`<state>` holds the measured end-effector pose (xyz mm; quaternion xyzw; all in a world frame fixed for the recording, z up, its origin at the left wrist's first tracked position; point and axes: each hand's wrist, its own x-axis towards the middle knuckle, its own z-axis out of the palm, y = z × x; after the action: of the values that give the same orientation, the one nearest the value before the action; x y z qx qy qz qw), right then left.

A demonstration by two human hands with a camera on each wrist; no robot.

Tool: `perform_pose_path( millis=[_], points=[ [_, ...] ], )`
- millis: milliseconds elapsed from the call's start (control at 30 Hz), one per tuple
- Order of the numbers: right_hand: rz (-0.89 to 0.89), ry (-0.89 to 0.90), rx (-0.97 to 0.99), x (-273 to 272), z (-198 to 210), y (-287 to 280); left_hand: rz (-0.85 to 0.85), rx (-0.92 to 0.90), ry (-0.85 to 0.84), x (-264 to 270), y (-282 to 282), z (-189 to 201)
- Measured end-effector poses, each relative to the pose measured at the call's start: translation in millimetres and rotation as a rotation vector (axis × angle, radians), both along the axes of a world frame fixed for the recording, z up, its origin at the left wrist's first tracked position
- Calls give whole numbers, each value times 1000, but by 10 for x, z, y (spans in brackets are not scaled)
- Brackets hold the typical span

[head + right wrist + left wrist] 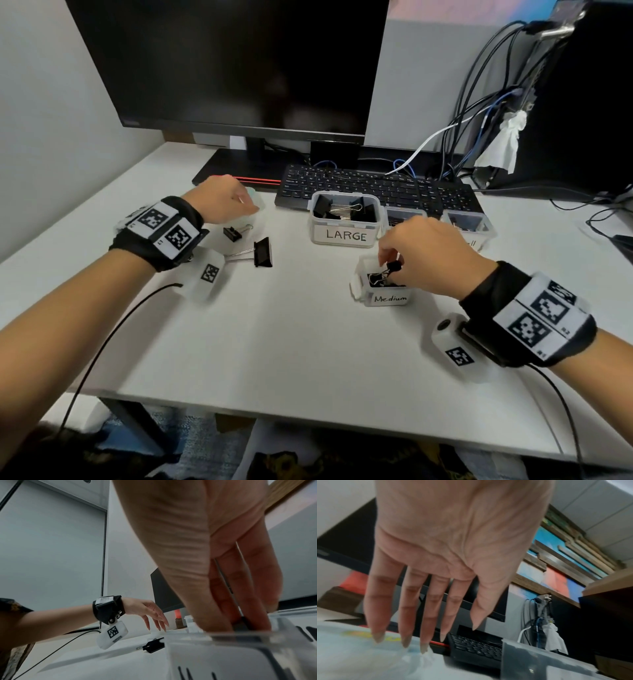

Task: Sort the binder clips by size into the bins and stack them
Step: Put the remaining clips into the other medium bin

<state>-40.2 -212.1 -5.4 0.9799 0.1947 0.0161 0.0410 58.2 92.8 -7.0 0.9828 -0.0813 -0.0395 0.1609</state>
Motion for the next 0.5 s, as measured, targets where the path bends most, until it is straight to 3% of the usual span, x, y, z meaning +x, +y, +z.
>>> perform_pose_path(
  millis=[200,500],
  points=[
    [55,13,-96,34,-36,45,71,-81,54,38,160,-78],
    [186,153,-20,65,-49,355,139,-43,-93,138,381,-111]
  ],
)
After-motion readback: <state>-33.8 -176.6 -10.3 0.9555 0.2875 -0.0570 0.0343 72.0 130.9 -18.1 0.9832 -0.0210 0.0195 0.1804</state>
